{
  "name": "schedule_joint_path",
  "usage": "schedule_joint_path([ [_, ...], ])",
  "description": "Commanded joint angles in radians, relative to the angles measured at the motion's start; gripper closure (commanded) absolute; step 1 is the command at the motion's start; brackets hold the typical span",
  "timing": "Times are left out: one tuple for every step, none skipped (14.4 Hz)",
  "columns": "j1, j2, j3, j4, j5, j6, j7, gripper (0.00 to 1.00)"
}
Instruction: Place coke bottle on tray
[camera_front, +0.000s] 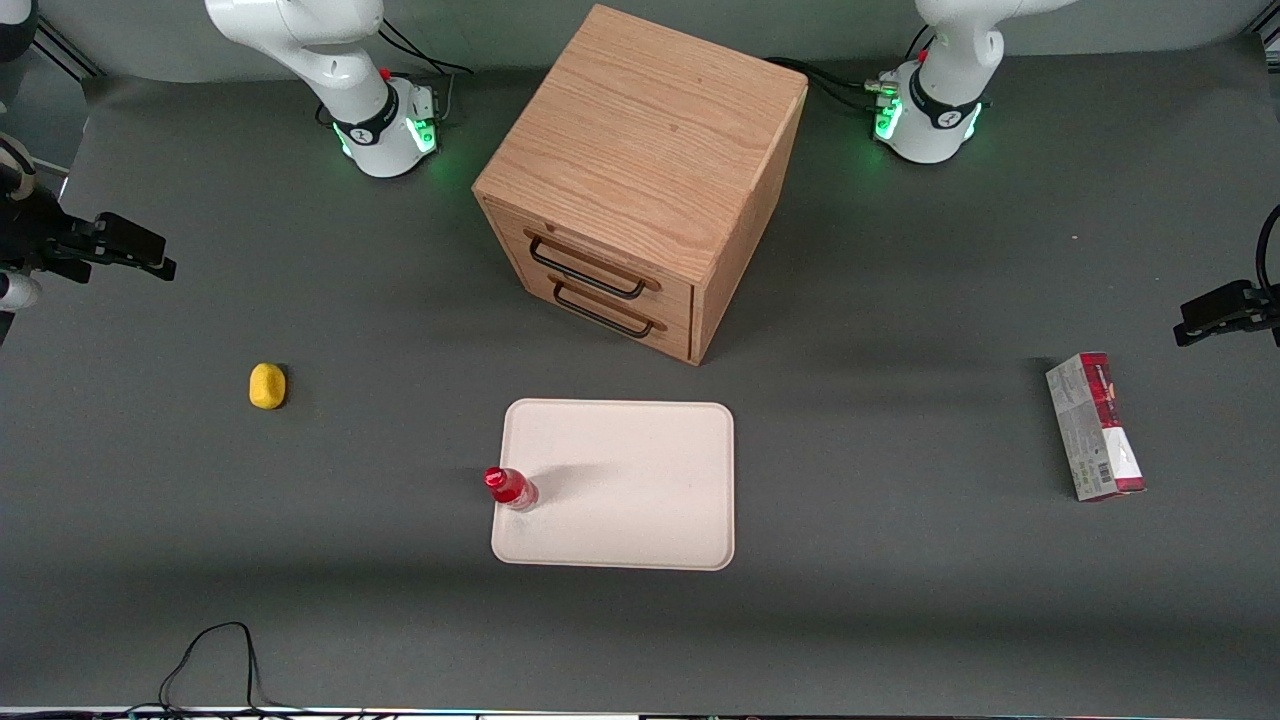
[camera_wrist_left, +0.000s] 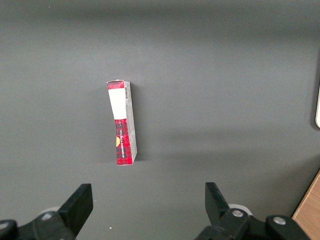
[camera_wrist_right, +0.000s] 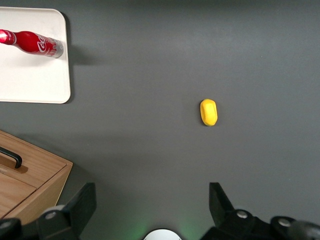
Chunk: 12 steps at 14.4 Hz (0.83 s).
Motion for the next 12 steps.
schedule_joint_path([
  [-0.009,-0.005,0.017,-0.007,-0.003,0.018,-0.016,0.00],
  [-0.009,0.008,0.017,0.002,-0.015,0.018,-0.017,0.00],
  [-0.007,0.022,0.017,0.013,-0.015,0.016,-0.016,0.00],
  [-0.007,0.034,0.017,0.018,-0.014,0.018,-0.013,0.00],
  [-0.009,0.036,0.017,0.022,-0.014,0.021,-0.016,0.00],
  [-0.009,0.036,0.017,0.022,-0.017,0.021,-0.016,0.00],
  [-0.010,0.033,0.021,0.021,-0.017,0.018,-0.014,0.00],
  [-0.021,0.030,0.027,0.015,-0.017,0.016,-0.016,0.00],
  [-0.027,0.028,0.029,0.015,-0.017,0.016,-0.016,0.00],
  [-0.030,0.027,0.029,0.015,-0.017,0.012,-0.017,0.00],
  [-0.032,0.027,0.029,0.013,-0.017,0.010,-0.017,0.00],
  [-0.030,0.025,0.029,0.015,-0.017,0.007,-0.017,0.00],
])
